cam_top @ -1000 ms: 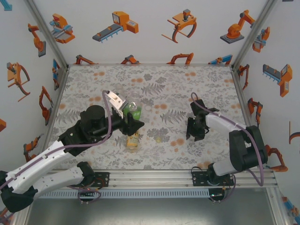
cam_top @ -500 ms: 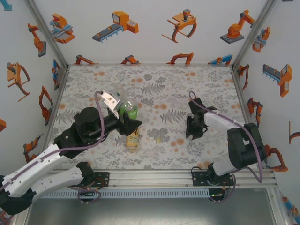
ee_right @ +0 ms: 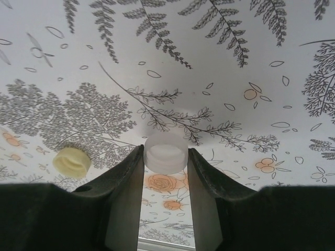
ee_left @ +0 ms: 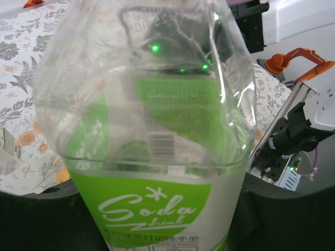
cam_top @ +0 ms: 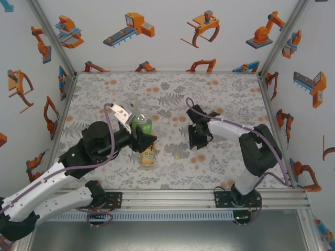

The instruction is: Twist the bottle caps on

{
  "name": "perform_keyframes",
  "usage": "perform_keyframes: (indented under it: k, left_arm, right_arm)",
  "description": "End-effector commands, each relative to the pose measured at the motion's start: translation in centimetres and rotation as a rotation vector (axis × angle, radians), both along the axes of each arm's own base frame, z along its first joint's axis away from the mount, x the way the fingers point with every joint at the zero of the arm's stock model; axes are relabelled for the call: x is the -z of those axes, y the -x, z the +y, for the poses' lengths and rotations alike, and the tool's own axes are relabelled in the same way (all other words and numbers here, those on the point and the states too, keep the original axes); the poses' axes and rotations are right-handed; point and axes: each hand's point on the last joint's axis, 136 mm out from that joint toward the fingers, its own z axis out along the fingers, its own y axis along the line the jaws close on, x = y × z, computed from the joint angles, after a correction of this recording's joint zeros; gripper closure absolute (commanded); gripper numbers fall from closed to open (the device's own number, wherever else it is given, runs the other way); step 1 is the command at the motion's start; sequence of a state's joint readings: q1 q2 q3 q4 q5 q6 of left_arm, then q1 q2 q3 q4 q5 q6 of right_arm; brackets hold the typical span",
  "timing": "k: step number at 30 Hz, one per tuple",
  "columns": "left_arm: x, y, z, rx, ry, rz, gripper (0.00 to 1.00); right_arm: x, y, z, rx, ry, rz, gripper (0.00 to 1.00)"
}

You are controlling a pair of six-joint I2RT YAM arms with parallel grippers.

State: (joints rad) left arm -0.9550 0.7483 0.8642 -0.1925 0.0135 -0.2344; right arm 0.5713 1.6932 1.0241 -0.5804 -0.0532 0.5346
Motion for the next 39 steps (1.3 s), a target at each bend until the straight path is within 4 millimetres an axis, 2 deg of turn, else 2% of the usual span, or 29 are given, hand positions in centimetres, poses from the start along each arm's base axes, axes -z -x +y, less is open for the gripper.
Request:
perform_keyframes:
  k: [1,8,13,22,39]
  left_arm:
    - [0.0,0.0,0.7,-0.025,0.018,0.008,1.00]
    - [0.1,0.1,1.1,-0.035,0.018,0.011,1.00]
    - [0.2,-0.1,1.0,-0.038,0.022,0.012,1.00]
    - [0.5,-0.3,0.7,-0.037,0.011,0.013,1.00]
    - [0.7,-0.6,0.8,-0.054,0.008,0.021,1.00]
  right_arm:
    - [0.2,-0.2,-0.7,0.029,0.043,-0.002,0.65]
    - [0.6,0.1,-0.7,0.025,0.048,0.013,0.59]
    - [-0.7,-0.2,-0.6,0.023,0.043,-0.007,0.56]
    - [-3.1,-1.0,0.0,0.024,0.011,-0.052,0.55]
    - [-0.4,-0.4,-0.3,0.020,0.039,0.002,0.53]
